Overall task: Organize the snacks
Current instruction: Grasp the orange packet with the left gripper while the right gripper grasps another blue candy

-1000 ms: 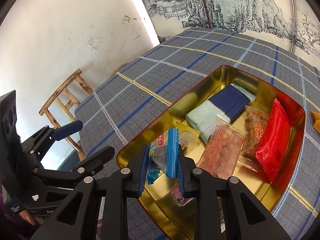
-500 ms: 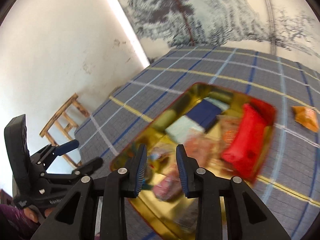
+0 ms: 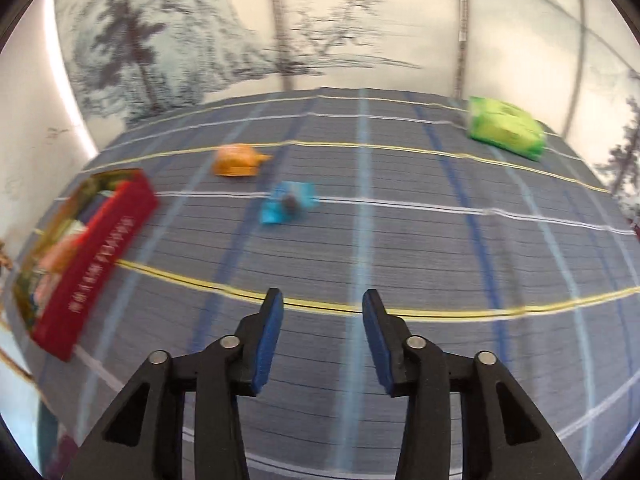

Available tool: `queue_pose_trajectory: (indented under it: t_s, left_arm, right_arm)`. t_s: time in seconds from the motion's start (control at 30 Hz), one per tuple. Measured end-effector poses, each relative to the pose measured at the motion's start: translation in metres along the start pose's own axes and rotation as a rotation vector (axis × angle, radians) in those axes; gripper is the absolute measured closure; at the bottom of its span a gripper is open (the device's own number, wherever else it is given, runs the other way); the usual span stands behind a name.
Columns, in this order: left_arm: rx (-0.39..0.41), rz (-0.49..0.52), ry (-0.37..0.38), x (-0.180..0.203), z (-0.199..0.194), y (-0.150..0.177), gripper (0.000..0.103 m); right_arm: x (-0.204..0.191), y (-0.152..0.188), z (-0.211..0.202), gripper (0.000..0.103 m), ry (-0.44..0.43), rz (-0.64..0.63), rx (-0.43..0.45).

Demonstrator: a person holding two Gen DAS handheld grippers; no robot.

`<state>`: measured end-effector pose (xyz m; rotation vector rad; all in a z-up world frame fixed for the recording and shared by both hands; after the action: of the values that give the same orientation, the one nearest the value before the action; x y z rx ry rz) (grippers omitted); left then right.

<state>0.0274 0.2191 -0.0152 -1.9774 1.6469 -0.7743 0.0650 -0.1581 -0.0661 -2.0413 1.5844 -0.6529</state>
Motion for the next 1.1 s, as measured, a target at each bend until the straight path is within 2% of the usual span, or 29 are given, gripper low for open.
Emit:
queue_pose_trajectory:
  t_s: [0.07, 0.17, 0.33, 0.47, 0.5, 0.57, 0.67, 0.8, 0.93, 0.97, 1.1]
  left_arm:
    - [-0.019, 0.032, 0.108, 0.035, 0.004, -0.012, 0.017]
    - [-0.033, 0.080, 0.172, 0.076, 0.016, -0.031, 0.017]
    - [-0.181, 0.104, 0.284, 0.160, 0.063, -0.063, 0.017]
    - [-0.288, 0.138, 0.265, 0.213, 0.122, -0.082, 0.017]
    - [-0.307, 0.154, 0.227, 0.224, 0.144, -0.089, 0.017]
    - [-0.312, 0.182, 0.157, 0.235, 0.174, -0.096, 0.017]
    - [-0.354, 0.171, 0.131, 0.245, 0.212, -0.102, 0.017]
    - [-0.422, 0.142, 0.055, 0.240, 0.255, -0.097, 0.017]
    - [-0.473, 0.074, 0.024, 0.228, 0.280, -0.089, 0.034]
    - [-0.436, 0.078, 0.038, 0.231, 0.278, -0.091, 0.050]
    - [-0.394, 0.137, 0.023, 0.238, 0.266, -0.085, 0.058]
  right_arm:
    - [0.017, 0.006, 0.002, 0.050, 0.017, 0.013, -0.005]
    - [0.034, 0.014, 0.008, 0.048, 0.000, 0.053, 0.002]
    - [0.040, 0.024, 0.011, 0.046, -0.049, 0.086, 0.038]
    - [0.037, 0.024, 0.010, 0.044, -0.086, 0.086, 0.066]
    - [0.035, 0.024, 0.009, 0.044, -0.109, 0.085, 0.076]
    - [0.035, 0.024, 0.006, 0.044, -0.132, 0.097, 0.090]
    - [0.035, 0.024, 0.005, 0.044, -0.169, 0.120, 0.109]
    - [0.032, 0.024, 0.002, 0.043, -0.198, 0.121, 0.129]
    - [0.031, 0.024, 0.001, 0.043, -0.215, 0.124, 0.140]
    - [0.031, 0.024, 0.002, 0.043, -0.221, 0.127, 0.140]
    - [0.033, 0.024, 0.004, 0.042, -0.226, 0.146, 0.131]
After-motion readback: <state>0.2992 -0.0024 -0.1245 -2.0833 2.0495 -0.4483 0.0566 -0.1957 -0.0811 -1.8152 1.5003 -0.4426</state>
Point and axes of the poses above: each gripper's, at about its wrist camera, not at the fingertips, and z roughly the way its jaws point, x to its right, y to its underside, the point moved 8 cm from there along z, roughly the way its jaws point, and after that the axes turned 13 degrees about -z, right-handed, at the moved point
